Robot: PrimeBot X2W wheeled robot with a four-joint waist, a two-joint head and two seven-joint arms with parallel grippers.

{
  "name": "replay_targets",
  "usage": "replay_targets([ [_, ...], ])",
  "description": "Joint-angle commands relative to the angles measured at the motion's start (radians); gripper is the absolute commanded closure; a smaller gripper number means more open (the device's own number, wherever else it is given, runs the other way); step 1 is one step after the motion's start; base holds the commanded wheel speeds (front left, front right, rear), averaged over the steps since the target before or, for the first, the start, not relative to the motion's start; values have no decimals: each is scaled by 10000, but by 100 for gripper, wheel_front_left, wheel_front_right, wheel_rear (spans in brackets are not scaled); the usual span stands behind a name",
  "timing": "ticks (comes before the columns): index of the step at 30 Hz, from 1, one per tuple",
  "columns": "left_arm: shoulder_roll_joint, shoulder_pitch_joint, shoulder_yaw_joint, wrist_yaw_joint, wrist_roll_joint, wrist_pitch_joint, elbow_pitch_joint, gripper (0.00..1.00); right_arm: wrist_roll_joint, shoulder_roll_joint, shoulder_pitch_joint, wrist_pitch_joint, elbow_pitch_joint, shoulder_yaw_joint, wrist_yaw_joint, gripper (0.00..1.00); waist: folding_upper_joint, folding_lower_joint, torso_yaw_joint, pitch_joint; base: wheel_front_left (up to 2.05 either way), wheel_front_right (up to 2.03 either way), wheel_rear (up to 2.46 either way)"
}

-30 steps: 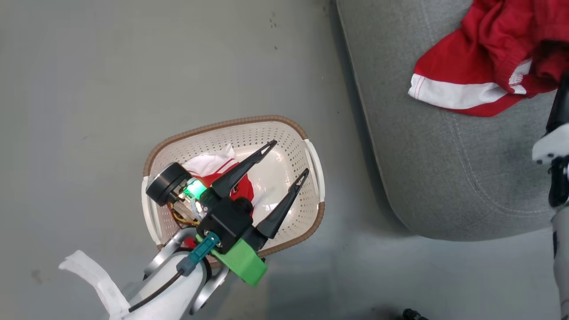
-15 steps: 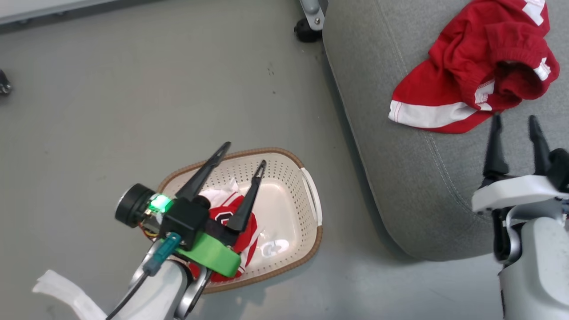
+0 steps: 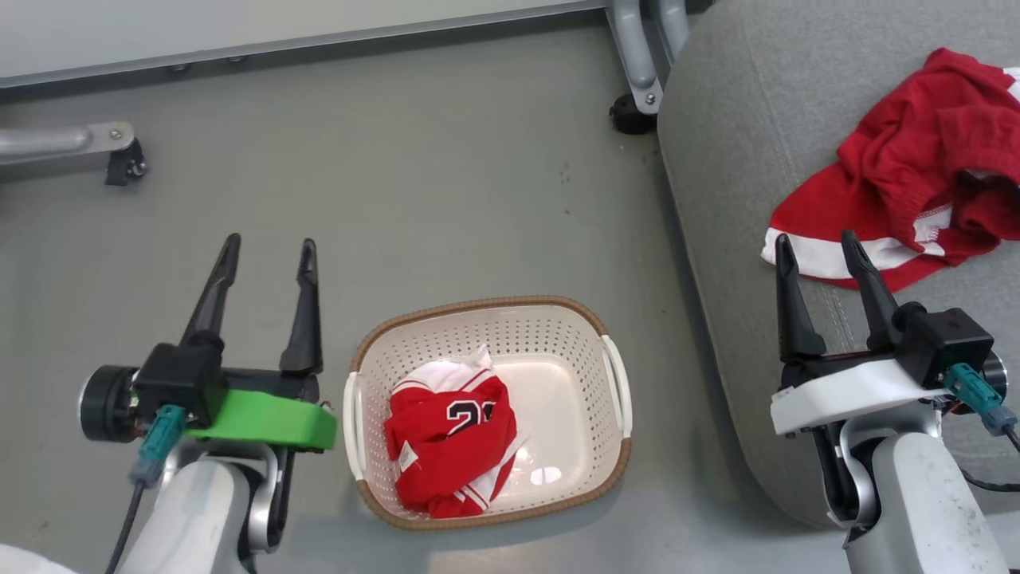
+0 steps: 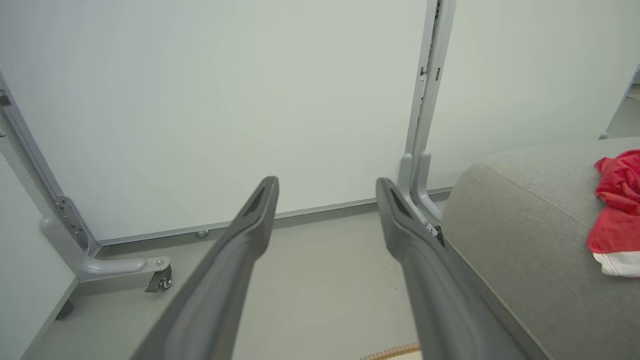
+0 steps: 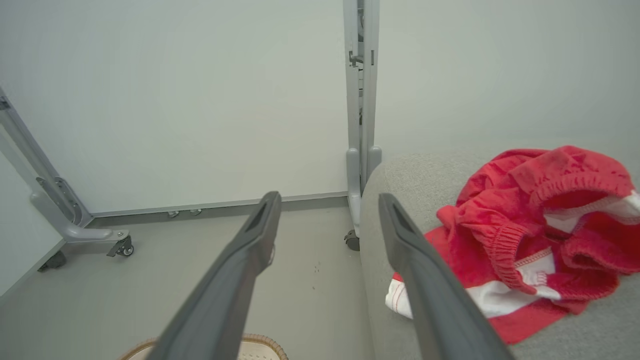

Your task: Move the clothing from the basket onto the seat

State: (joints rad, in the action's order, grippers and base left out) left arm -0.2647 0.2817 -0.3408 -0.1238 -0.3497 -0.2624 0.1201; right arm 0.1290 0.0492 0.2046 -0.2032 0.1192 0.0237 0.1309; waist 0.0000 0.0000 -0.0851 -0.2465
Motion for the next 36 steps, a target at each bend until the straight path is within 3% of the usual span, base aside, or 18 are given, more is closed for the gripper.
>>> replay_targets([
  [1,72,-315,235,-87,75,-28,-31,0,52,27,-240,66,-140,-53,-5,0,0,0,462,361,0,0,0],
  [5,200,-885,962,-161,268,-31,-82,0,57,30,-582,271,-473,-89,-3,0,0,0,713,615,0,0,0],
  [13,472,-1946,1566,210,585,-32,31,0,32,26,-1271,635,-888,-62,-3,0,0,0,816,1165,0,0,0],
  [36,963,-3004,1901,958,1180,-33,672,0,-2,26,-2515,1336,-1486,-238,-3,0,0,0,732,2204,0,0,0],
])
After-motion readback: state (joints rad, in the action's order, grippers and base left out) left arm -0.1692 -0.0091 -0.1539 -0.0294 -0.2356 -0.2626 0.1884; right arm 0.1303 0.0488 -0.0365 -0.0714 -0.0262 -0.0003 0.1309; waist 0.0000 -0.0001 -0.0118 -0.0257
